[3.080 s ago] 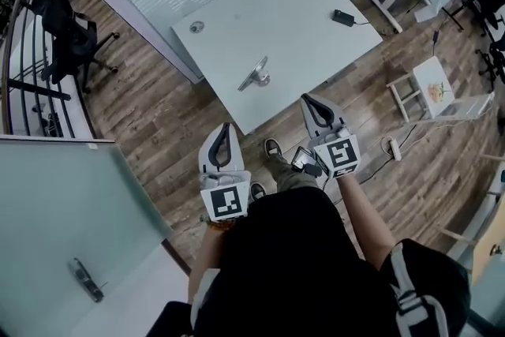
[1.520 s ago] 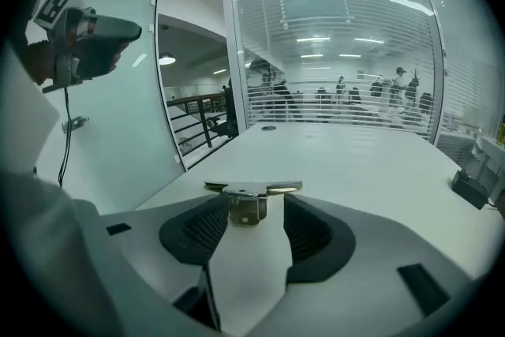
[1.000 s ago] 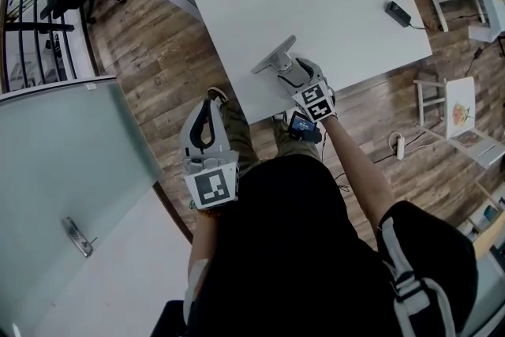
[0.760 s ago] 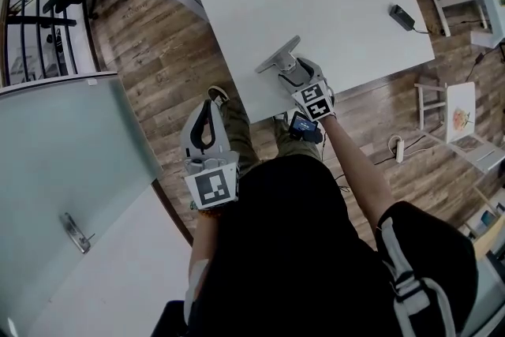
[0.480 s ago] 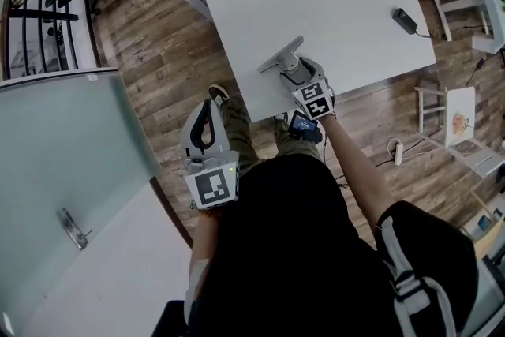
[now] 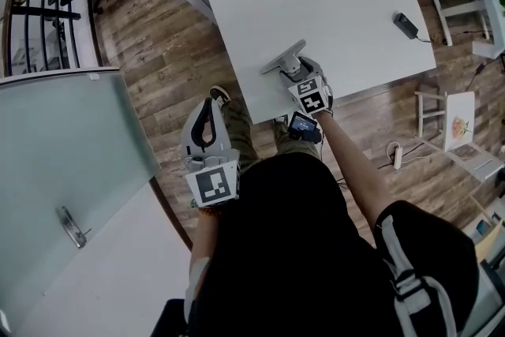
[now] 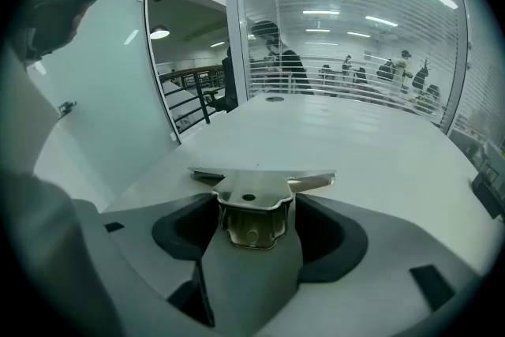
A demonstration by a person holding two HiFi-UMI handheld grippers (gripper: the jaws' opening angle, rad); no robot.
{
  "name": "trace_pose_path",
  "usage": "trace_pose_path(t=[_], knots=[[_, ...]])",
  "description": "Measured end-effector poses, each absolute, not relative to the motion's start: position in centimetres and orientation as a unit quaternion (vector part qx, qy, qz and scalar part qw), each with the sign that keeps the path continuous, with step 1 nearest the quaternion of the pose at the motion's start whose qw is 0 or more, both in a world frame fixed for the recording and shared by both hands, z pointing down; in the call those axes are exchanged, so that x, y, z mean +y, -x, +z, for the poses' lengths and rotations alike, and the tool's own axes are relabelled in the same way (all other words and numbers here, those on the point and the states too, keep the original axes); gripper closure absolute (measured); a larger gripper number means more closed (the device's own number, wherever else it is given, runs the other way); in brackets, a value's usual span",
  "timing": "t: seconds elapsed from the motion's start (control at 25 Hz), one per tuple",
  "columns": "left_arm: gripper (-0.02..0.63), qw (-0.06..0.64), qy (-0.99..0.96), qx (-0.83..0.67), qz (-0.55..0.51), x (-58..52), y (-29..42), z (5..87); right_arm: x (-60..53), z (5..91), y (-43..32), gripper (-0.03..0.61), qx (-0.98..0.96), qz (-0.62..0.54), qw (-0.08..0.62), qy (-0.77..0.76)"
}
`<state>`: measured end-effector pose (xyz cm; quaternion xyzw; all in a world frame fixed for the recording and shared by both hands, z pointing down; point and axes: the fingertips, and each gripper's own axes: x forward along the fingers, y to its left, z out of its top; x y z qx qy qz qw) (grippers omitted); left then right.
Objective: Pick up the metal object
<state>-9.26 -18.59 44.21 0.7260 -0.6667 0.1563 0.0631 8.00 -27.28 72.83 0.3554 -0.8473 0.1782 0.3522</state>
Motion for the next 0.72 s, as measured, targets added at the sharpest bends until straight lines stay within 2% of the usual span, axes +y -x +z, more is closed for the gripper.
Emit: trace_pose_path(t=[0.72], knots=[[0.598,0.062,-0.724,-0.670,0.150,-18.40,9.39,44.16,-27.85,72.81,-7.44,0.302,-0.850,0.176,0.368,-0.332]])
